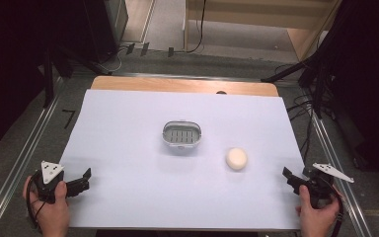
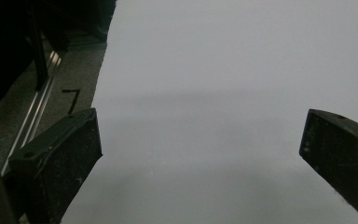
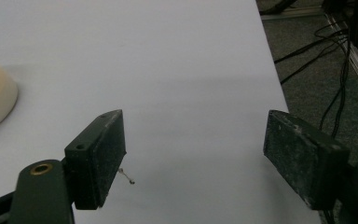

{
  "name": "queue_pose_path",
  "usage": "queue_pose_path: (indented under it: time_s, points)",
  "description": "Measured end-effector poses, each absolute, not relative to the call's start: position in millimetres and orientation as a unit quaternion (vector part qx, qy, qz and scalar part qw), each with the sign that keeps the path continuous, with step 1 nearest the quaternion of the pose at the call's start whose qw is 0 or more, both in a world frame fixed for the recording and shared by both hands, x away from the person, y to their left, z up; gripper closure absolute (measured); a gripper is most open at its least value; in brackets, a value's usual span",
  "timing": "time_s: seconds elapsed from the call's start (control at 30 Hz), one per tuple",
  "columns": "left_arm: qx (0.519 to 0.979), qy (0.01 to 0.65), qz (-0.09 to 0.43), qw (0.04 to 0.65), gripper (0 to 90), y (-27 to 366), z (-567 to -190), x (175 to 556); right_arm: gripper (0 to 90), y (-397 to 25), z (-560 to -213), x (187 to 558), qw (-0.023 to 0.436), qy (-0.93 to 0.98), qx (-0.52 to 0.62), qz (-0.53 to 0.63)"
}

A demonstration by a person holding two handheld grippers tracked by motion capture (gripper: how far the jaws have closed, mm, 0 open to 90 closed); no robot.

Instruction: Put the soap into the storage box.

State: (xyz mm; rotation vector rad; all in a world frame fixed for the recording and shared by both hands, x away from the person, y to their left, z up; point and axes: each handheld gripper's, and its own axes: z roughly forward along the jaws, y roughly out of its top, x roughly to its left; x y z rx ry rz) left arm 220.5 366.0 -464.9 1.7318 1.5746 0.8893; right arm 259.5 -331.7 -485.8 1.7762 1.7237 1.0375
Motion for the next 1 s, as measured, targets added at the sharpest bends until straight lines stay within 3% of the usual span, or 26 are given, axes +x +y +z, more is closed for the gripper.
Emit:
queue_pose_path:
  time_s: [0.4,0.73,0.83,1.0]
  points:
    - [0.659,0.598,0.335,0.31,0.0,366.0,-465.1,221.3,19.0,-328.8,-479.3,254.6,0.226,0.636,0.644,0.36]
    - [0.659,0.597,0.335,0.311,0.0,366.2,-465.1,221.2,12.3,-310.8,-468.9,264.1,0.198,0.654,0.63,0.37]
    - [0.661,0.597,0.337,0.306,0.0,365.1,-465.5,221.9,6.4,-303.7,-467.1,269.6,0.183,0.667,0.62,0.371]
    - [0.657,0.599,0.333,0.313,0.0,366.9,-465.2,221.4,5.8,-294.2,-465.6,275.2,0.175,0.676,0.615,0.366]
